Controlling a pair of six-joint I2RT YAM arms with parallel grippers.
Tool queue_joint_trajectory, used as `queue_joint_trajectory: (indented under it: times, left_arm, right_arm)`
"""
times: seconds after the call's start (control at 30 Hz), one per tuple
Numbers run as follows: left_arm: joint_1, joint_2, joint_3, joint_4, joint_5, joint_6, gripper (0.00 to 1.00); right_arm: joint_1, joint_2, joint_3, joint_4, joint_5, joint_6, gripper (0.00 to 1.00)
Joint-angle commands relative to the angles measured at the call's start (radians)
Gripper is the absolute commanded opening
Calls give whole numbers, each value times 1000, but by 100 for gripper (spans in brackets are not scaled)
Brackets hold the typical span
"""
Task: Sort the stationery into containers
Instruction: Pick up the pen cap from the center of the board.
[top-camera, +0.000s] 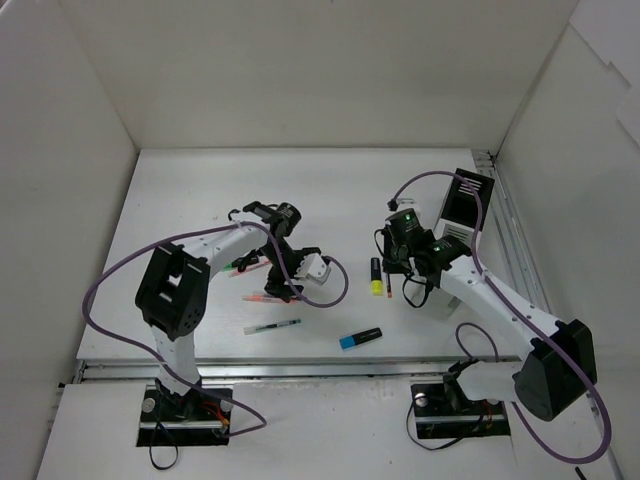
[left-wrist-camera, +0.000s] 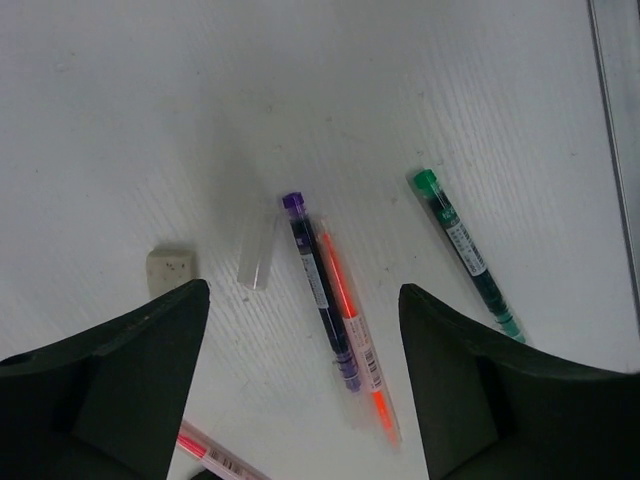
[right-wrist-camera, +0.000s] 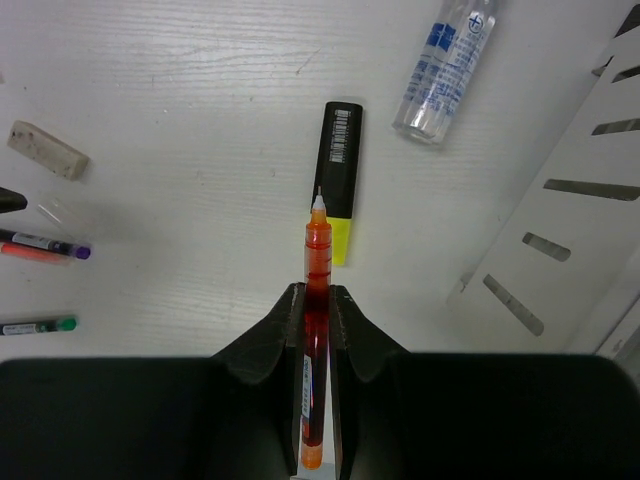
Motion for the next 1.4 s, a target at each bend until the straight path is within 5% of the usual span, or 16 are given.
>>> queue_joint_trajectory:
  times: [0.0, 0.13, 1.37]
  left_arm:
    - [0, -48, 23, 58, 15, -15, 70]
    - [0, -19, 26, 88, 5, -43, 54]
    - [-86, 33, -90, 233, -213, -135, 25]
  right_arm:
    - [-7, -48, 17, -1, 50, 15, 0]
    - [-7, -56, 14, -9, 47, 18, 0]
    - [-9, -99, 18, -54, 85, 52, 0]
